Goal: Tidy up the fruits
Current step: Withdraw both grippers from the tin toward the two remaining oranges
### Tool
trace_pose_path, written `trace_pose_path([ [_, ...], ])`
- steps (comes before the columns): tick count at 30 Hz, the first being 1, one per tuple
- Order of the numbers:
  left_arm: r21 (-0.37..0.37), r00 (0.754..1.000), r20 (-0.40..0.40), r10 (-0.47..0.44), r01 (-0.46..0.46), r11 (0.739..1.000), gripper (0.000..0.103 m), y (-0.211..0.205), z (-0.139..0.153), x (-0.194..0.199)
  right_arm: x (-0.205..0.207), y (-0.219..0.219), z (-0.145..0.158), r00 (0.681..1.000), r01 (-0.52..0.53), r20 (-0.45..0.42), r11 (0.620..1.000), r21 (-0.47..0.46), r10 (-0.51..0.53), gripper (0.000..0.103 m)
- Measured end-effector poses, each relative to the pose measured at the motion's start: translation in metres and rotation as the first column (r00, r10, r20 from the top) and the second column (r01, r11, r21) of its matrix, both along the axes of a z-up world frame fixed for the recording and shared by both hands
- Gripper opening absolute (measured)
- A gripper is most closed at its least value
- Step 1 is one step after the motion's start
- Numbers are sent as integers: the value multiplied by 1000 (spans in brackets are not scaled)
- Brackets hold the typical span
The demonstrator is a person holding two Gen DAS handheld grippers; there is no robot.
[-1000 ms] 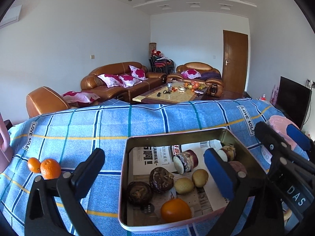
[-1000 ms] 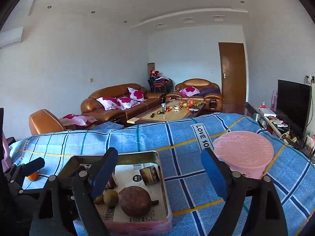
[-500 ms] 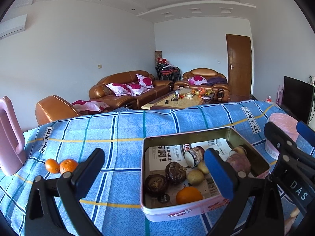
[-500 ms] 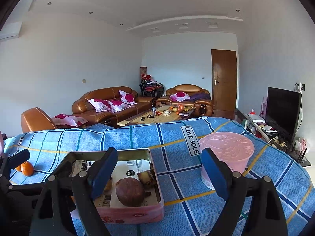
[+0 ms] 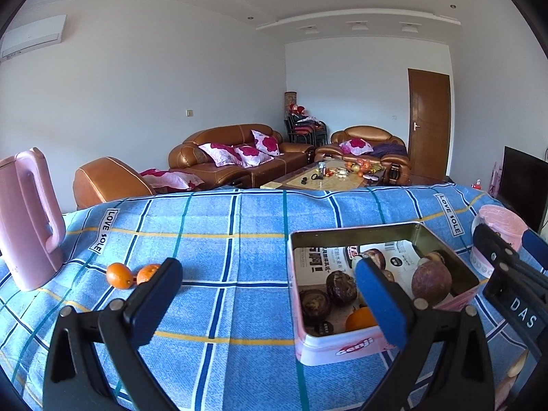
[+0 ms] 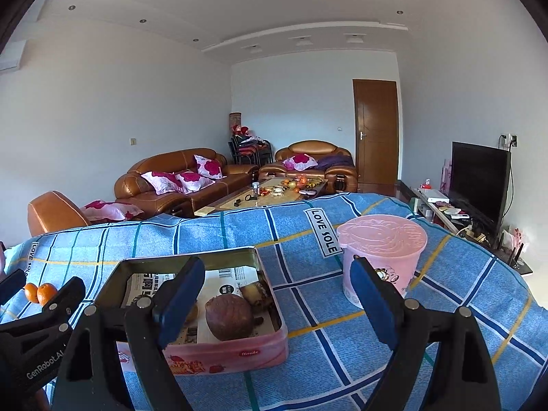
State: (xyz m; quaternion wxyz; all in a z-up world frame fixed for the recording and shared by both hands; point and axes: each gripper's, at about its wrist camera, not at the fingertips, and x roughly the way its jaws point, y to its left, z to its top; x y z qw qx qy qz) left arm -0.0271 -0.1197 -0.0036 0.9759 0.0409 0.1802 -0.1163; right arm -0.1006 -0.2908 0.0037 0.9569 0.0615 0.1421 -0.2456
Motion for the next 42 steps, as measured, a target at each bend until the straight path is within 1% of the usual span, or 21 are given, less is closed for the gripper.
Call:
trace_pose_path([
  [5, 47, 1000, 11, -3, 3, 999, 103, 11, -1, 3, 9, 21, -1, 1000, -23, -12, 1000, -1, 23, 88],
  [11, 51, 999, 7, 50, -50, 997, 103, 41, -1, 17, 27, 51, -3, 998, -63, -27, 998, 20, 64, 88],
  [20, 95, 993, 23, 117, -119, 988, 103, 85, -2, 37, 55, 97, -6, 991, -127, -40, 991, 40, 129, 88],
  [26, 117, 990, 10, 138, -138, 983, 103, 114, -5, 51, 71, 127, -7, 984, -171, -46, 984, 47, 173, 88],
  [30, 131, 987, -26, 159, -154, 979, 103, 140, -8, 65, 80, 145, -8, 978, -198, -52, 979, 53, 201, 88],
  [33, 125, 979, -62, 197, -188, 974, 103, 164, -11, 78, 90, 158, -10, 973, -220, -63, 973, 67, 224, 88],
  [36, 90, 964, -114, 241, -232, 969, 103, 190, -14, 91, 100, 171, -12, 964, -247, -81, 966, 74, 253, 88],
  [39, 61, 939, -164, 302, -296, 953, 103, 213, -19, 101, 110, 185, -14, 951, -283, -112, 956, 75, 290, 88],
  [42, 80, 910, -198, 365, -356, 931, 103, 228, -24, 108, 125, 198, -19, 927, -326, -166, 941, 92, 337, 88],
])
